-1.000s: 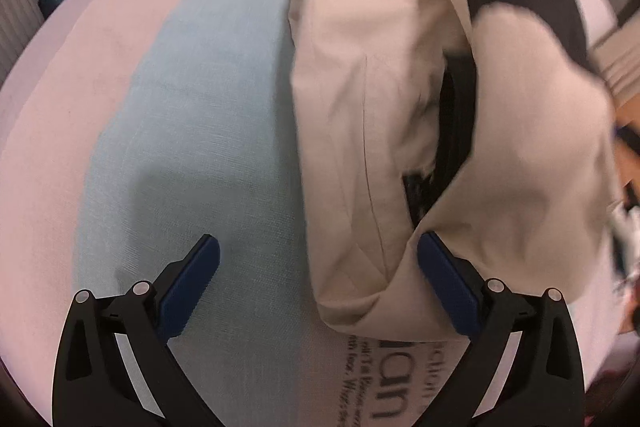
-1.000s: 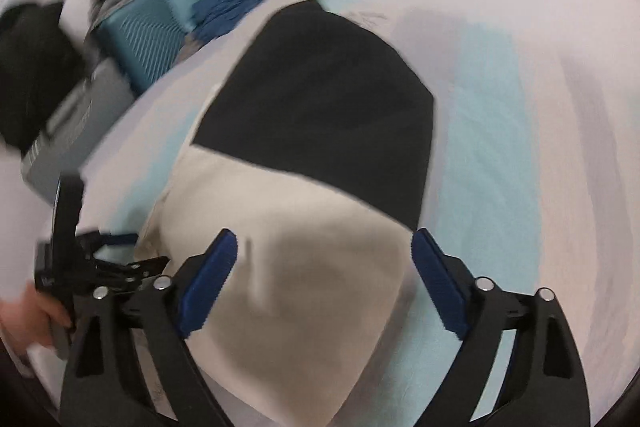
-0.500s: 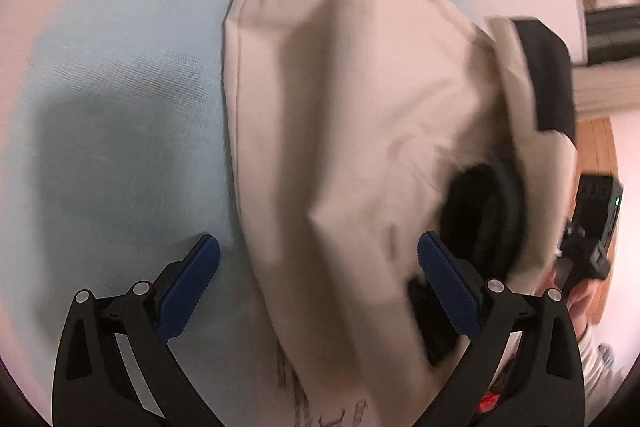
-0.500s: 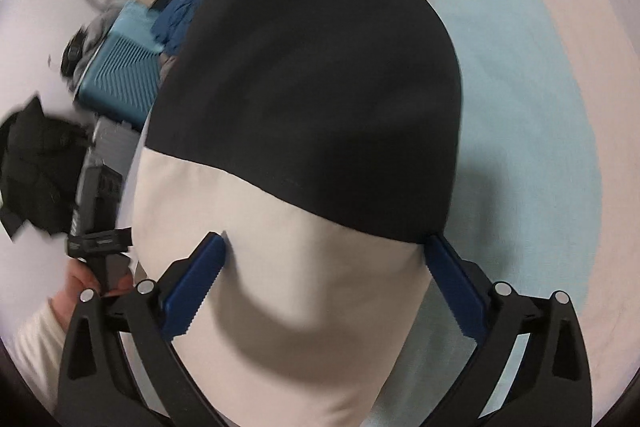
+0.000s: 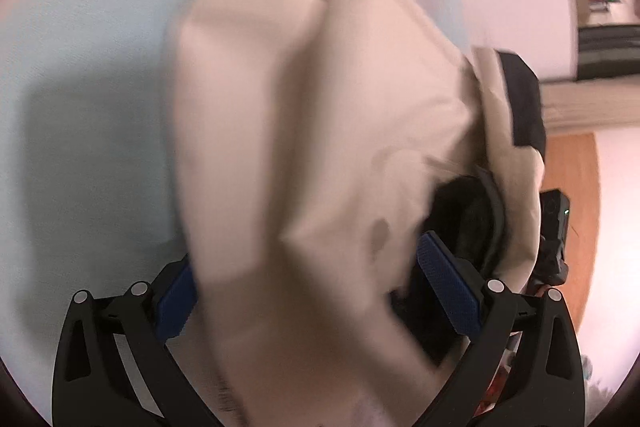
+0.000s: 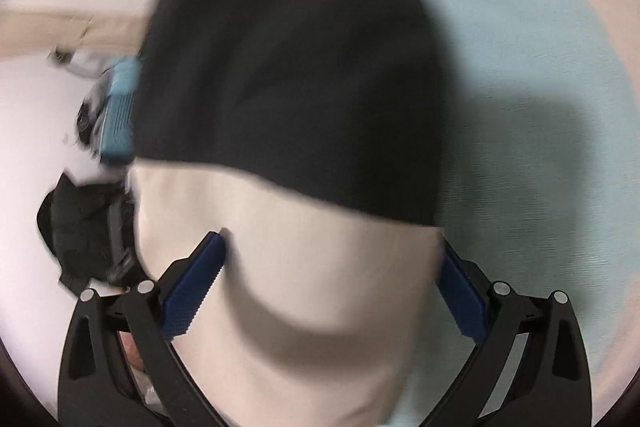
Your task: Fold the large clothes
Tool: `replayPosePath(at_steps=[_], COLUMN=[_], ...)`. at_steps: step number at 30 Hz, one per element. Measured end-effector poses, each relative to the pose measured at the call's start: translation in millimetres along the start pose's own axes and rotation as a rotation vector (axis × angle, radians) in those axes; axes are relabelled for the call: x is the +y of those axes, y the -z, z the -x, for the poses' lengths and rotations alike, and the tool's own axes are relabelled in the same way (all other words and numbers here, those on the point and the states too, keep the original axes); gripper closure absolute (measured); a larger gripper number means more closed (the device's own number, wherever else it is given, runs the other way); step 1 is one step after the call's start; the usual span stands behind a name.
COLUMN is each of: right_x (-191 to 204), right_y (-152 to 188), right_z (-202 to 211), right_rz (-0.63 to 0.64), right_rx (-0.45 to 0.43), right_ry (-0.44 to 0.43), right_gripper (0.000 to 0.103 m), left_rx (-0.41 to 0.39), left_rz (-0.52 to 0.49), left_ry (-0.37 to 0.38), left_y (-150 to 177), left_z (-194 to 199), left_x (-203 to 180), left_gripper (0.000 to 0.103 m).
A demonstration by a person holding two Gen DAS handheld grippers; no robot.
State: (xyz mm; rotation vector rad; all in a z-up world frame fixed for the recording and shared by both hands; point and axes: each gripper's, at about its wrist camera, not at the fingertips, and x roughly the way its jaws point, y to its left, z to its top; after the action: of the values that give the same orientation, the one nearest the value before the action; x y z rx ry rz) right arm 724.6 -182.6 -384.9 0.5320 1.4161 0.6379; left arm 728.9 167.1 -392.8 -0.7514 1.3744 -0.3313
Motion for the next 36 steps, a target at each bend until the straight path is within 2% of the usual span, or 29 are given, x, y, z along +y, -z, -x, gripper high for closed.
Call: replayPosePath(at_steps=[2, 4, 6, 8, 10, 12, 14, 16, 17, 19, 20, 22, 27, 36], right_x=[25.7, 30.9, 17.4, 6.6, -6.5, -1.0, 0.4, 2.4, 2.3, 6.9, 8.4, 16.2, 22.5, 36.8], right_y=[3.5, 4.1, 1.4, 0.4, 1.3, 2.7, 3.6, 5.8, 8.6, 12.4, 15.3, 15.6, 16.3, 24.6], right_z=[-6.0, -9.6, -13.7, -20.5, -21.5, -24.0, -22.6, -17.6, -13.6, -10.9, -8.0, -9.5, -0.8, 18.6], right_rz=[0.081, 0.103, 0.068, 0.033, -0.019, -0.006, -0.019, -0.015, -0.014, -0.010, -0.008, 0.004, 0.035, 0.119], right_rx=[0.003, 0.015, 0.036, 0.074, 0.100, 0.097, 0.094, 0.086, 0.076, 0.065, 0.059, 0.042, 0.006, -0.052], right_ry=[0.073, 0.102, 0.090, 0.064, 0.017, 0.031, 0.025, 0.025, 0.023, 0.004, -0.009, -0.008, -0.008, -0.008], right_gripper=[0.006, 0.006, 0.006, 0.006, 0.006, 0.007, 0.015, 0.031, 0.035, 0.049, 0.051, 0.056, 0.062, 0.069], left_rx=[0.015, 0.008, 0.007, 0.025, 0.048, 0.047, 0.028, 0.017, 0.013, 0.019, 0.017, 0.013, 0.006, -0.050], left_rz=[-0.029, 0.006, 0.055, 0.060, 0.024, 0.003, 0.015, 0.017, 0.015, 0.028, 0.031, 0.002, -0.020, -0.083], left_ry=[-0.022, 0.005, 0.067, 0.095, 0.073, 0.038, 0.033, 0.024, 0.018, 0.069, 0.086, 0.067, 0.048, 0.015], left_y=[-0.1, -2.0, -3.0, -3.1, -1.9, -2.9, -2.0, -3.3, -2.6, 2.2, 2.5, 5.1, -7.1, 2.7], left_z=[-12.5, -17.4, -12.5, -11.6, -15.4, -19.9, -21.1, -28.8, -27.9, -23.0, -22.6, -26.2, -34.7, -21.1], left_x=[-6.3, 2.9, 9.7, 10.1, 4.5, -2.5, -4.4, -8.3, -7.1, -2.7, -2.5, -6.7, -15.3, -36.1], left_gripper=[0.006, 0.006, 0.006, 0.006, 0.006, 0.006, 0.006, 0.018, 0.036, 0.063, 0.065, 0.075, 0.083, 0.090])
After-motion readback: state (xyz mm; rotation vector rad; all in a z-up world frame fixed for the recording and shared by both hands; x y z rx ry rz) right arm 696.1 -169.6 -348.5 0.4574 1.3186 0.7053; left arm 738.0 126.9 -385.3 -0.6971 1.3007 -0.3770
